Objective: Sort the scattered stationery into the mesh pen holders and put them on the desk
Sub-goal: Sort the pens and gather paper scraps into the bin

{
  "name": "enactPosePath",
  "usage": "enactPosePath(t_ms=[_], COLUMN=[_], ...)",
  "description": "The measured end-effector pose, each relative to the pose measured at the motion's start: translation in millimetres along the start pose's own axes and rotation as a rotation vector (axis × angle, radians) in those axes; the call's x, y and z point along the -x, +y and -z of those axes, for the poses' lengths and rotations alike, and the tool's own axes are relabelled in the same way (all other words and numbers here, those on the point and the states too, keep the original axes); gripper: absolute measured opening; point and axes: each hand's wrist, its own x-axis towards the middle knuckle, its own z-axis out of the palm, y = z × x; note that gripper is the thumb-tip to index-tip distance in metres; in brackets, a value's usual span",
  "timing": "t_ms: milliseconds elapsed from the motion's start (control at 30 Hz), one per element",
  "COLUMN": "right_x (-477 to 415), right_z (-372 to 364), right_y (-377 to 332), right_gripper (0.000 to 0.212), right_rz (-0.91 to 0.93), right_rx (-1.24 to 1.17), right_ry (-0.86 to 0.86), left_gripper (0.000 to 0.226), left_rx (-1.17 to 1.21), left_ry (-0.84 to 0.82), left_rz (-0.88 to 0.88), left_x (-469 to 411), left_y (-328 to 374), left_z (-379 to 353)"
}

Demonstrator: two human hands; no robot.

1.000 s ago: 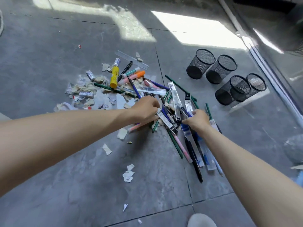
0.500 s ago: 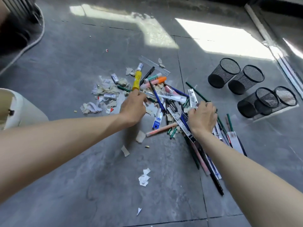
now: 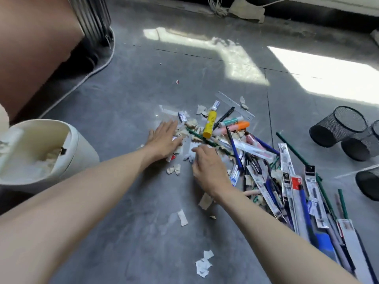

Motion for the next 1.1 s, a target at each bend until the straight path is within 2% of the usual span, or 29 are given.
enactPosePath(t_ms=[133, 233, 300, 367, 467, 533, 633, 733, 867, 1000, 1100], right_x=[-14, -28, -34, -33, -23, -15, -9, -11, -13, -13, -13], right_z=[-5, 0, 4, 8, 3, -3, -5, 0, 11, 24, 32], right_y=[9, 16, 17, 11, 1, -3, -5, -5, 0, 8, 15], right_gripper=[0.024, 0.03, 0.038, 0.041, 0.027, 0.022, 0.028, 0.023, 0.017, 0.04, 0.023], right_rz=[-0.013, -0.08, -0.068, 0.032, 0.151, 0.198, 0.167, 0.033, -0.044, 0.047, 0.037], right_rx=[0.104, 0.134, 0.13, 0.057, 0.057, 0.112, 0.168, 0.051, -0.02, 0.078, 0.126], right_ry=[0.04, 0.041, 0.048, 0.059, 0.066, -0.011, -0.148, -0.179, -0.237, -0.247, -0.178], left_gripper=[0.053, 0.058, 0.051, 0.038, 0.034, 0.032, 0.027, 0.026, 0.033, 0.068, 0.072], left_rx=[0.063, 0.112, 0.154, 0.182, 0.152, 0.102, 0.05, 0.047, 0.047, -0.041, -0.142], left_ry=[0.053, 0.147, 0.213, 0.291, 0.343, 0.318, 0.277, 0.279, 0.306, 0.172, 0.072], left_rz=[-0.171, -0.311, -0.288, -0.219, -0.168, -0.17, -0.213, -0.219, -0.174, -0.157, -0.156], left_x=[26, 51, 52, 43, 26, 23, 28, 30, 13, -9, -24], left_y=[12, 8, 4, 2, -3, -9, -15, -17, -15, 1, 16], left_z=[-20, -30, -26, -17, -5, -3, -4, -2, 9, 21, 22])
